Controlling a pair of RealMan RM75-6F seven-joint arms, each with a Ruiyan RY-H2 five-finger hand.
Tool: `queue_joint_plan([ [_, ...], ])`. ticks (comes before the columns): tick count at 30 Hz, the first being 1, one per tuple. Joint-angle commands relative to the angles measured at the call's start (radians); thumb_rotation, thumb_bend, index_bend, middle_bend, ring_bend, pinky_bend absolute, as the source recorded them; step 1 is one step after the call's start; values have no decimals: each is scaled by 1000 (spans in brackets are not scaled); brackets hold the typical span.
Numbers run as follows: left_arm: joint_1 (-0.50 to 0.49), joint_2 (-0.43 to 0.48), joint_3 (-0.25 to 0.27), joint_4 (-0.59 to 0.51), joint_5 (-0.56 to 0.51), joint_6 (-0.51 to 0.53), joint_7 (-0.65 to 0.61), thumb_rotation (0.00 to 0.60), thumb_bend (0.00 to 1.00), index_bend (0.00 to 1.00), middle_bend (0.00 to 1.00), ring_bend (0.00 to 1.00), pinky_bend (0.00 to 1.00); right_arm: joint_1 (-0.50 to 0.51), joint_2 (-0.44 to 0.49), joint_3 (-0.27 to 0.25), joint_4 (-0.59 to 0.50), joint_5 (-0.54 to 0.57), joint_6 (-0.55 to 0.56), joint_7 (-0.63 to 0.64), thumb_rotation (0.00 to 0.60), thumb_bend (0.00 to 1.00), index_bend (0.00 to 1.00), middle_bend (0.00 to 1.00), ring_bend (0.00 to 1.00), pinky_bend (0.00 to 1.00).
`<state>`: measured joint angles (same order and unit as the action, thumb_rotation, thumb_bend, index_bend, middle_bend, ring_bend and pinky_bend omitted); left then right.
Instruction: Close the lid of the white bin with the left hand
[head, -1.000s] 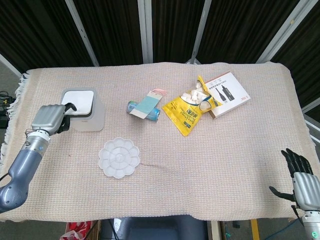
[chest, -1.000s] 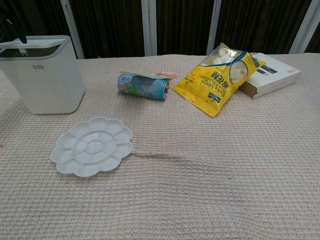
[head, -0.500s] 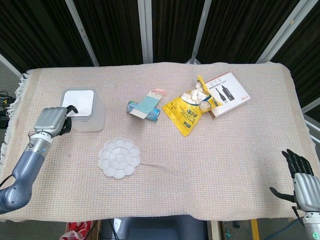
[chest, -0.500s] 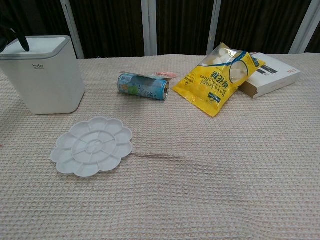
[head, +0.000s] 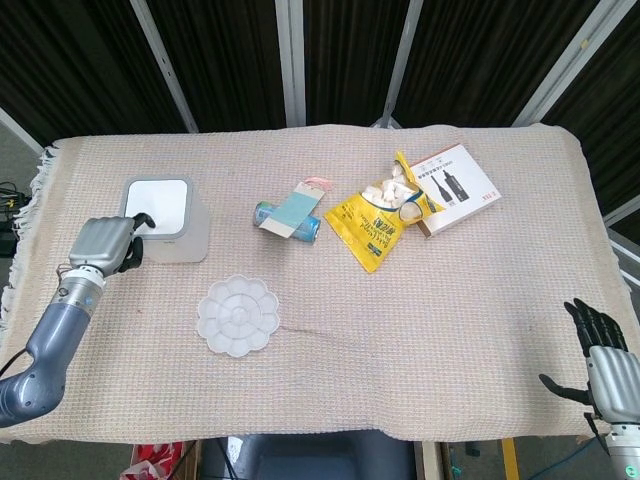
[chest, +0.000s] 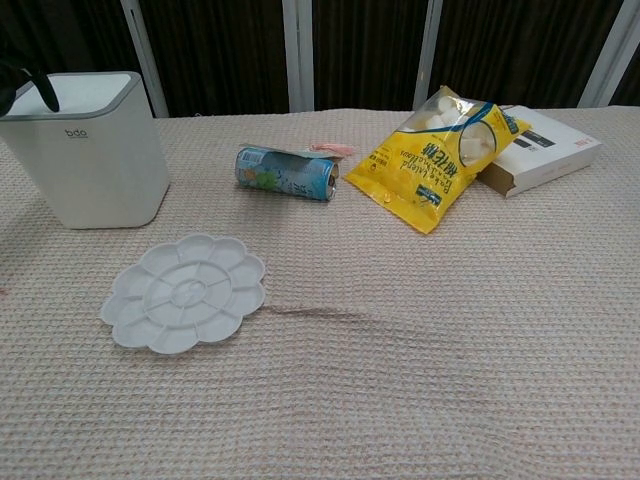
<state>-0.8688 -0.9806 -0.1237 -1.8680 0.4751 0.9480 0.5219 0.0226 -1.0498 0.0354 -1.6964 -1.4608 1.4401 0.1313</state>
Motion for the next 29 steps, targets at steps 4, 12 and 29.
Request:
queue_joint_plan([
  [4, 27, 26, -35, -28, 96, 51, -65, 600, 522, 175, 934, 844, 992, -1, 1, 0, 0, -2, 2, 2, 600, 152, 0, 0, 0, 0],
  [12, 161, 26, -11, -71, 396, 257, -154, 600, 252, 0, 106, 212, 565, 5, 4, 3, 18, -6, -2, 1, 600, 153, 0, 0, 0, 0],
  [29, 564, -53, 239, 36, 849, 606, -403, 600, 118, 0, 0, 0, 26, 3, 0, 2, 68, -40, 35, -96, 600, 151, 0, 0, 0, 0],
])
